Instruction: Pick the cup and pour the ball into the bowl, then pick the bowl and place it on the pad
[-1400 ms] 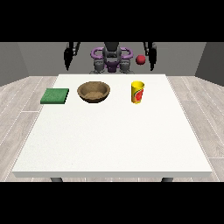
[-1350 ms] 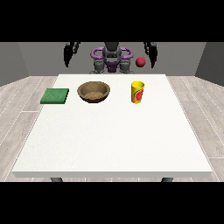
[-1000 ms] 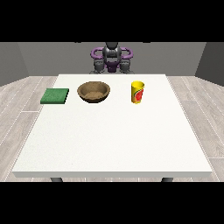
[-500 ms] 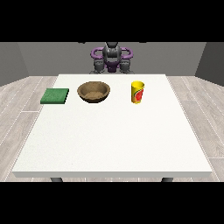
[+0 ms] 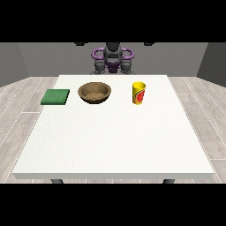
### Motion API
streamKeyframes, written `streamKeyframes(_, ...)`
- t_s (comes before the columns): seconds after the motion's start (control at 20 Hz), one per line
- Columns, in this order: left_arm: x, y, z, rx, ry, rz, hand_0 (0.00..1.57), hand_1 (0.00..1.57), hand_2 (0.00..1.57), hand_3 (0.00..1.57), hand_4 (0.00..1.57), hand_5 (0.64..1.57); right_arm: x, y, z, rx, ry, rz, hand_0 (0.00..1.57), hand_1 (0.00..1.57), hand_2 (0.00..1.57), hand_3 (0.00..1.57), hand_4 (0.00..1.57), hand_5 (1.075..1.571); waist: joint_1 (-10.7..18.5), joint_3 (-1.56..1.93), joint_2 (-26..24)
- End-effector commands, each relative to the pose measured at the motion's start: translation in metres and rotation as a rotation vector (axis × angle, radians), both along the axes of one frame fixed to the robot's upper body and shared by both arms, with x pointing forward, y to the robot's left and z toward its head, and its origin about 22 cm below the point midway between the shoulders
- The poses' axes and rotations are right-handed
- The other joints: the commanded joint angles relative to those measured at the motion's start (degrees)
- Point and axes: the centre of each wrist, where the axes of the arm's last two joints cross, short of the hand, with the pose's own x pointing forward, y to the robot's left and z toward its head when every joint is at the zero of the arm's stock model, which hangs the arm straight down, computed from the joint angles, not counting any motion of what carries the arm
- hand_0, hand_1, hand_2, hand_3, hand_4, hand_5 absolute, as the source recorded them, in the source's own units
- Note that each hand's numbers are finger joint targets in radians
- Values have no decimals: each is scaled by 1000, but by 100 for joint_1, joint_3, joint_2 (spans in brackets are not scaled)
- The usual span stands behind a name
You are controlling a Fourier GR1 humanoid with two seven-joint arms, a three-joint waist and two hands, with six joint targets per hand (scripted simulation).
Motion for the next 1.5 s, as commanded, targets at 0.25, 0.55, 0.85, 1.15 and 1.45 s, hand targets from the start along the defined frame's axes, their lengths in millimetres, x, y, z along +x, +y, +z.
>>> streamKeyframes(0.25,41,32,5,139,-210,148,0,0,0,0,0,1447,1,-13,36,36,-201,130,0,0,0,0,0,1567,-772,-1,1438)
streamKeyframes(0.55,39,51,-73,122,-166,193,0,0,0,0,0,1417,-5,-22,48,23,-237,91,0,0,0,0,0,1569,-710,-5,1590)
streamKeyframes(0.85,42,78,-112,113,-164,178,0,0,0,0,0,1407,-6,-46,42,33,-241,63,0,0,0,0,0,1568,-671,-2,1644)
streamKeyframes(1.15,51,73,-141,98,-116,214,0,0,0,0,0,1444,-8,-78,51,36,-227,79,0,0,0,0,0,1568,-882,-1,1484)
streamKeyframes(1.45,52,83,-161,79,-84,261,0,0,0,0,0,1427,-21,-96,37,23,-213,109,0,0,0,0,0,1565,-1196,-2,1527)
